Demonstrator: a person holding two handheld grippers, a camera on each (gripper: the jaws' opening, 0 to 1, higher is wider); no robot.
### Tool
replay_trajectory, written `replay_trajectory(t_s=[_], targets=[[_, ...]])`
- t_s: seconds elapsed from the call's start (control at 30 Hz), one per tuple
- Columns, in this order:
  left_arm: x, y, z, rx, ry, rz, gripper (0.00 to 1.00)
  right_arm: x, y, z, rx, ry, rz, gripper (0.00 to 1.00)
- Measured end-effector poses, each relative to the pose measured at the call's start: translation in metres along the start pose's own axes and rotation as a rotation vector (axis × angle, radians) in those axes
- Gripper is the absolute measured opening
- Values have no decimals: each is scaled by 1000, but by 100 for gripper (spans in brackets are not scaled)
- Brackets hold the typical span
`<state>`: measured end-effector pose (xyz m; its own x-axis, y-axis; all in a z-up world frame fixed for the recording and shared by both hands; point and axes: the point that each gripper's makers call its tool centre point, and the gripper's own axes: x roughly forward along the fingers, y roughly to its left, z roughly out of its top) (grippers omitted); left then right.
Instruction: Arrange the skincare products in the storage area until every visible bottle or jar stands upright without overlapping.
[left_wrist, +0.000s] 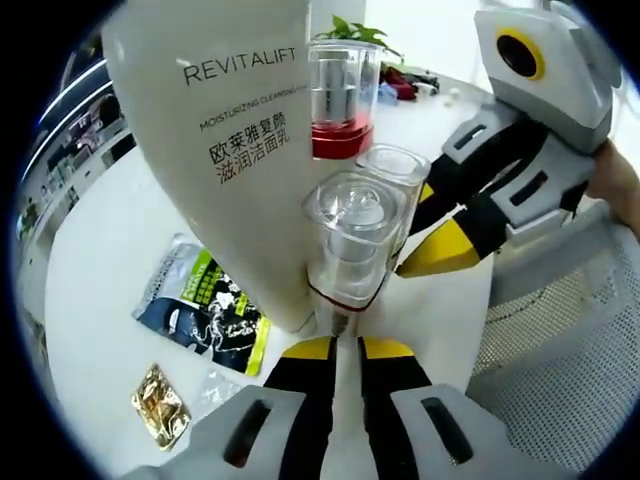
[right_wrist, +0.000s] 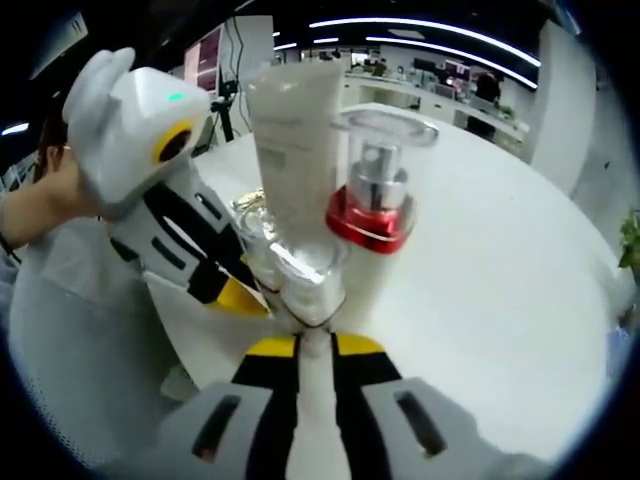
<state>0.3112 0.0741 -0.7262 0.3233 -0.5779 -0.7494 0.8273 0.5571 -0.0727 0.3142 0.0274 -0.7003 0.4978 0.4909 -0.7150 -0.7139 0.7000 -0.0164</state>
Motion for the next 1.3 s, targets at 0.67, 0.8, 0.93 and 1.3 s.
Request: replay_trajectory(t_s=[0.67, 0.8, 0.93, 1.3], targets=[[-16, 6, 1, 48, -6, 23, 19, -4, 2, -5, -25, 7, -11, 18], [-24, 14, 2, 50, -14, 51, 27, -6, 1, -4, -10, 0, -14, 22], [-32, 17, 5, 50, -31, 58, 29, -8, 2, -4, -3, -3, -15, 26], [-54, 32, 4, 45, -48, 119, 41, -20, 3, -1, -12, -13, -35, 41]])
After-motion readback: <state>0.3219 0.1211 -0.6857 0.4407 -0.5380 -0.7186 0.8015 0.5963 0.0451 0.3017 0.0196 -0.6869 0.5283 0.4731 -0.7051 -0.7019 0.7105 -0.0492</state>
